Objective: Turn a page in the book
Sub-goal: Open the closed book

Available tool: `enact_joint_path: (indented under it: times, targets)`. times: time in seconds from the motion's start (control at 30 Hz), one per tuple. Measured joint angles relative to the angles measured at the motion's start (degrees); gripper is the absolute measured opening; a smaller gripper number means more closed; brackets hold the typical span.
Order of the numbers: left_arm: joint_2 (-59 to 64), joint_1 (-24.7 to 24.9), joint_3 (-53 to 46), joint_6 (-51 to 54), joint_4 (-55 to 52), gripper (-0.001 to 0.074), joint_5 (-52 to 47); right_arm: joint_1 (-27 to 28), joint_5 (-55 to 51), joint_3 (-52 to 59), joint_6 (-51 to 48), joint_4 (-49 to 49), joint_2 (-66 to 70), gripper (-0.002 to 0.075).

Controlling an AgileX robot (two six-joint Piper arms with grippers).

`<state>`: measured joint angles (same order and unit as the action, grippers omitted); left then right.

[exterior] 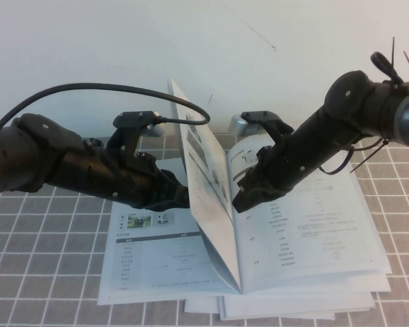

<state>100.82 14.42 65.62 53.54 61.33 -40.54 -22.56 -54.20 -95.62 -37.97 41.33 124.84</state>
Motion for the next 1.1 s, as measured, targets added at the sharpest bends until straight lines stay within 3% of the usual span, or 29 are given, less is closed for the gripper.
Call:
enact_joint_path:
  times: [0.93,1.1]
  targets:
    - [0.0,0.0,0.0,-1.5,-1.4,-0.0004,0.4,0.2,-1.9,0.0,-1.6,0.7,-1.2,0.0]
    - [0.0,0.0,0.0,-1.5,-1.5,-0.0004,1.3,0.2,-2.1,0.0,-5.5,5.3,-1.2,-0.0001]
